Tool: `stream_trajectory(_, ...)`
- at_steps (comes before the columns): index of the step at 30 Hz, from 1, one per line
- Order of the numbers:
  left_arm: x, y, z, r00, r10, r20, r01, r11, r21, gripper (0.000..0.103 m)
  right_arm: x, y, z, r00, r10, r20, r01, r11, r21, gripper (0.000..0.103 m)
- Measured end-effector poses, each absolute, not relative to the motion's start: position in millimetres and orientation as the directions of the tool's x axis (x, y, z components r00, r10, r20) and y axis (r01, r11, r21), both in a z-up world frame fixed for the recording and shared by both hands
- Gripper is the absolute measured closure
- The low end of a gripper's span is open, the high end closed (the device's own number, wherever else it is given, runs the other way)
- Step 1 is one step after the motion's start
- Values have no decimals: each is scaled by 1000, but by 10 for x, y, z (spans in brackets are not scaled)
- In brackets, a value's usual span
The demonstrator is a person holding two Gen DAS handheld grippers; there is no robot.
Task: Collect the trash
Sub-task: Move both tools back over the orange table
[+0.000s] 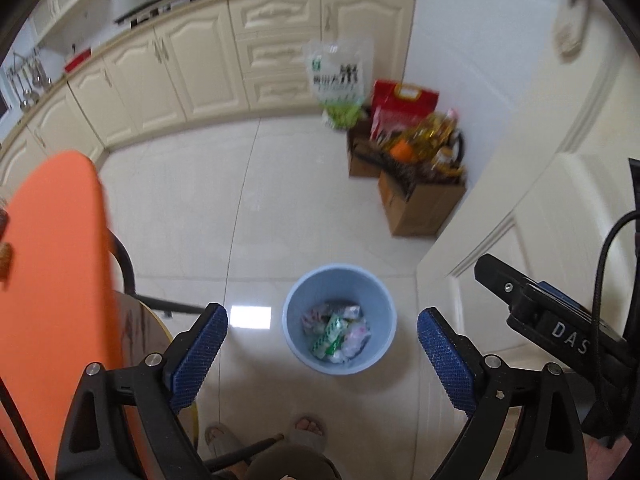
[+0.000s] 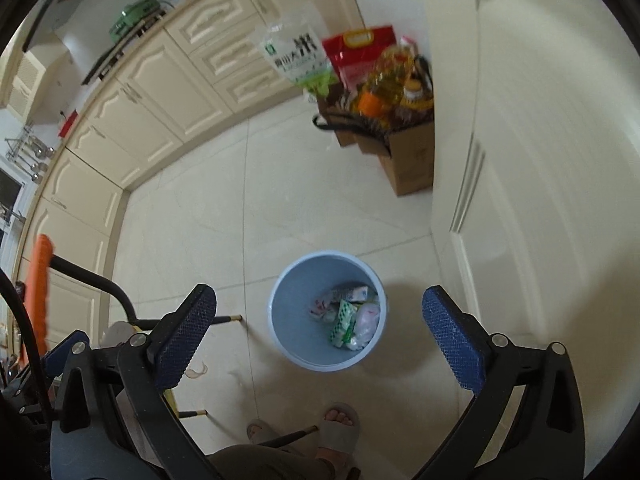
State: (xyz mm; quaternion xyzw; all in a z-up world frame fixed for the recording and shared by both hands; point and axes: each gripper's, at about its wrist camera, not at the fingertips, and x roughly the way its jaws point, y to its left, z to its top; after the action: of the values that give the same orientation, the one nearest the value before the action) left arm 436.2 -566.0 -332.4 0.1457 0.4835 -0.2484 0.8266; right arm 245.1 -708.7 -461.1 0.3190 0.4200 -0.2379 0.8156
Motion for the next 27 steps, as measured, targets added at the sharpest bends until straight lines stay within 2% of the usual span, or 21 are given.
stream_trajectory(8,3763,-4779,-2610,541,-379,-751,546,837,-30,8,2223,-6576,-3656,627,-202,-752,600,741,301,0)
stream_trajectory(11,3517,-4296,-2433,597,-389,-701,522,853,-29,4,2196,-6256,-3340,661,-211,-720,558,780,284,0)
stream_trajectory(21,2594,-2817,-2089,752,-342,-564,399,916,-24,2,2252,-4931,-2572,766,-176,-618,387,895,224,0)
stream_trajectory(27,2005,-2173,-2058,808,-281,-518,316,948,-21,1,2348,-4161,-2323,805,-120,-581,274,944,185,0)
